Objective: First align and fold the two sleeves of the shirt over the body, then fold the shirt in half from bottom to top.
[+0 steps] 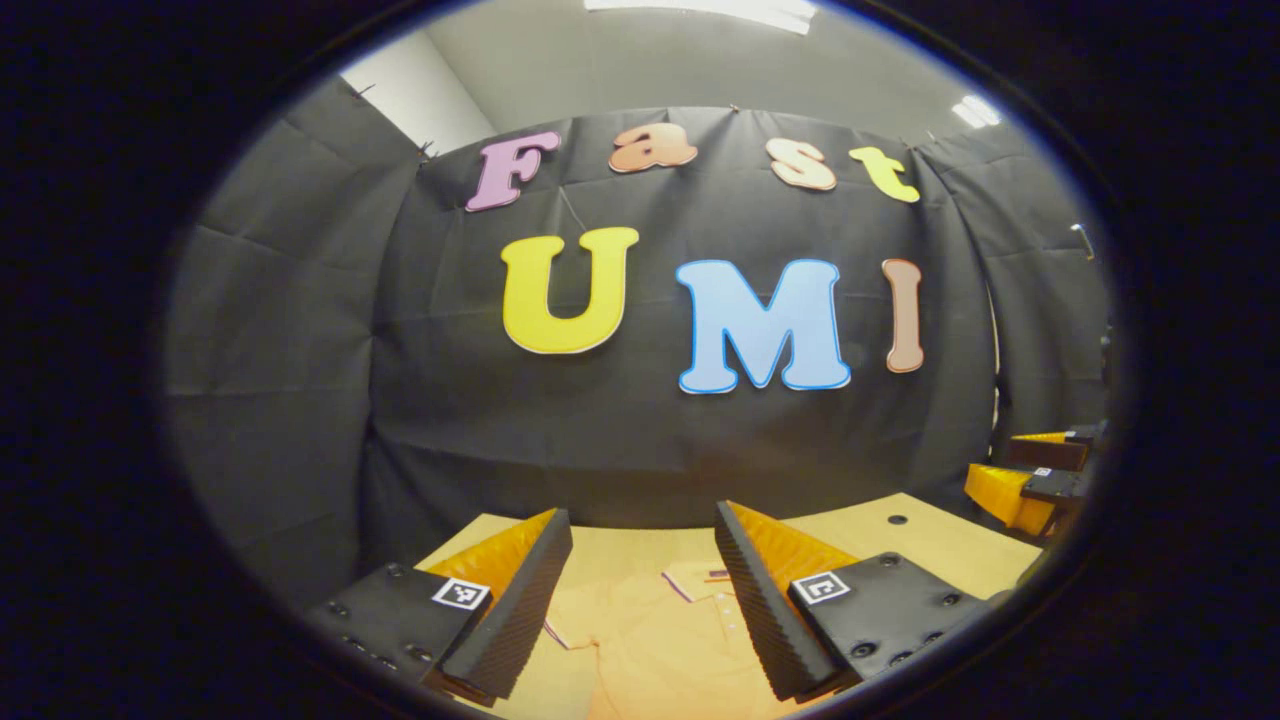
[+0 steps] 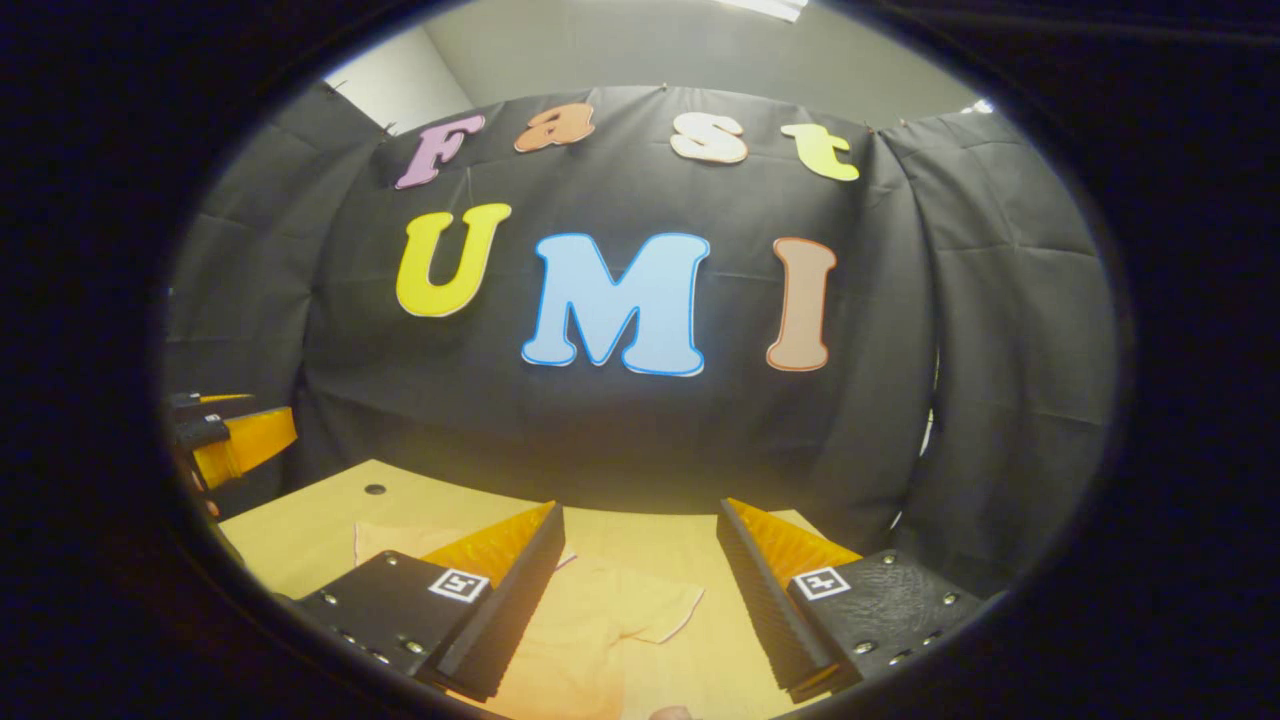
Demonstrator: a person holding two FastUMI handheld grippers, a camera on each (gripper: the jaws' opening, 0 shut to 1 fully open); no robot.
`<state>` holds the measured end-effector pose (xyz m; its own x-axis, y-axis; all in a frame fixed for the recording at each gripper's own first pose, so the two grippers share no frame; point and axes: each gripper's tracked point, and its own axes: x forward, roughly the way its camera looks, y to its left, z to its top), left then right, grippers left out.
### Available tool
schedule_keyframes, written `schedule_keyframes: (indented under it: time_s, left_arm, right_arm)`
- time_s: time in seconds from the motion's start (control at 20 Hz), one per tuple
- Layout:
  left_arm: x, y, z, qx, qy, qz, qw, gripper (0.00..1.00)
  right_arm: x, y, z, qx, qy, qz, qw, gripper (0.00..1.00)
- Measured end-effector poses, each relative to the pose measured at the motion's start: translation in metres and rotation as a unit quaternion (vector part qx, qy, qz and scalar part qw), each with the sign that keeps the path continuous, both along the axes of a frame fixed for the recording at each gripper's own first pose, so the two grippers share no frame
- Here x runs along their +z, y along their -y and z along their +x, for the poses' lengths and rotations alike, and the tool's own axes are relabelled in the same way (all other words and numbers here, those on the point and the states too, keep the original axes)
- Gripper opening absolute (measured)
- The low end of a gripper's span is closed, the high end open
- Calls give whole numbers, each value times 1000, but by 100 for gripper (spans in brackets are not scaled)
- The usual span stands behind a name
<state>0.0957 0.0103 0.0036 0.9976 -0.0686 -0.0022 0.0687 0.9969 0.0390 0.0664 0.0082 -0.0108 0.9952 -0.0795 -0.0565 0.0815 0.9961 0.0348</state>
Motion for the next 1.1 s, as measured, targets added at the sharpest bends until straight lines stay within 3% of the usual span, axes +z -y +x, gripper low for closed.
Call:
schedule_keyframes:
  time_s: [0.55, 1.1]
  left_arm:
    - [-22, 7, 11, -13, -21, -8, 1000, 94]
    - [-49, -1, 25, 7, -47, -14, 999, 94]
  right_arm:
    - [-62, 11, 50, -9, -75, 21, 997, 95]
    - [-164, 46, 121, -25, -204, 53, 977, 95]
